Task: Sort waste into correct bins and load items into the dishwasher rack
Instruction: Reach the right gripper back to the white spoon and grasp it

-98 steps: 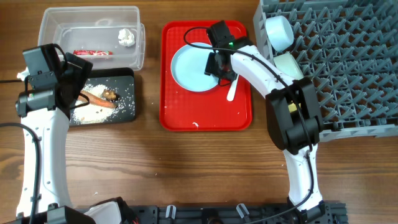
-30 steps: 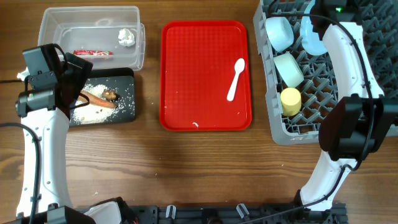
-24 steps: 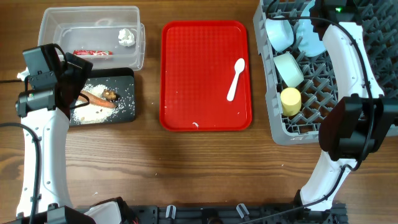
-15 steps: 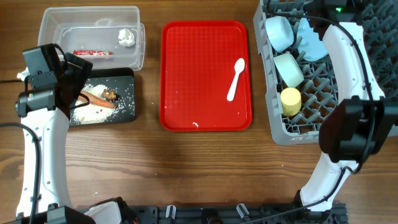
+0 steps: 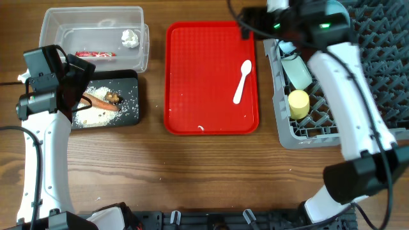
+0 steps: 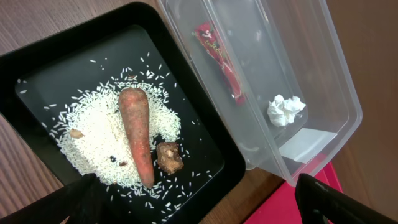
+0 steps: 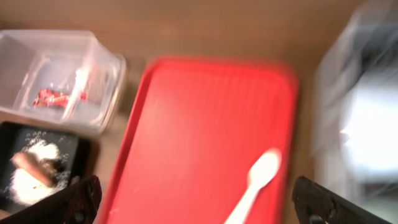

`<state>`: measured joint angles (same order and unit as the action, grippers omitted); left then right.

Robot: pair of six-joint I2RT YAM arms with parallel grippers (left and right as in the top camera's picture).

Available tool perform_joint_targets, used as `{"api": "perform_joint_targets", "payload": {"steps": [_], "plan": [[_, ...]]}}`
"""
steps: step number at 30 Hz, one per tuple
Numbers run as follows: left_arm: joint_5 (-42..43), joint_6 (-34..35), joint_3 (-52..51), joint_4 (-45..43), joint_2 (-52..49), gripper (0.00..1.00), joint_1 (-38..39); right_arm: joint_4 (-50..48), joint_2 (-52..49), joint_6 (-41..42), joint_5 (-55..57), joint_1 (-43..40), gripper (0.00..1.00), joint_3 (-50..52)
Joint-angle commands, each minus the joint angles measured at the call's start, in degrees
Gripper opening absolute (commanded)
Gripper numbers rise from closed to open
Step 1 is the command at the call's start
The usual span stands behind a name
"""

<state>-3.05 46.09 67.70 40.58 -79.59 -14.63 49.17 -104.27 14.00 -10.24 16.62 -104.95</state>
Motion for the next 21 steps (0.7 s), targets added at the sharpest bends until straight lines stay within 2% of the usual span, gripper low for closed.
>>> {"api": "perform_joint_targets", "payload": {"steps": [1,3,8,11,21], "plan": [[0.5,-1.1,0.6,0.0,0.2,1.0,-0.3,1.4,-4.5,20.7,8.6,4.1,0.97,5.9],[0.5,-1.1,0.6,0.0,0.2,1.0,-0.3,0.7,-6.1,23.9,11.7,5.8,0.87,8.5],[0.5,-1.1,0.6,0.0,0.2,1.0,-0.3,0.0,-10.3,25.8,13.6,7.0,0.65,10.0],[0.5,-1.1,0.6,0.0,0.2,1.0,-0.3,0.0,-13.3,29.5,13.7,6.9,0.56,10.1],[0.5,-1.1,0.6,0.0,0.2,1.0,-0.3,-0.6,-21.4,32.7,18.5,6.3,0.49,10.1]]}}
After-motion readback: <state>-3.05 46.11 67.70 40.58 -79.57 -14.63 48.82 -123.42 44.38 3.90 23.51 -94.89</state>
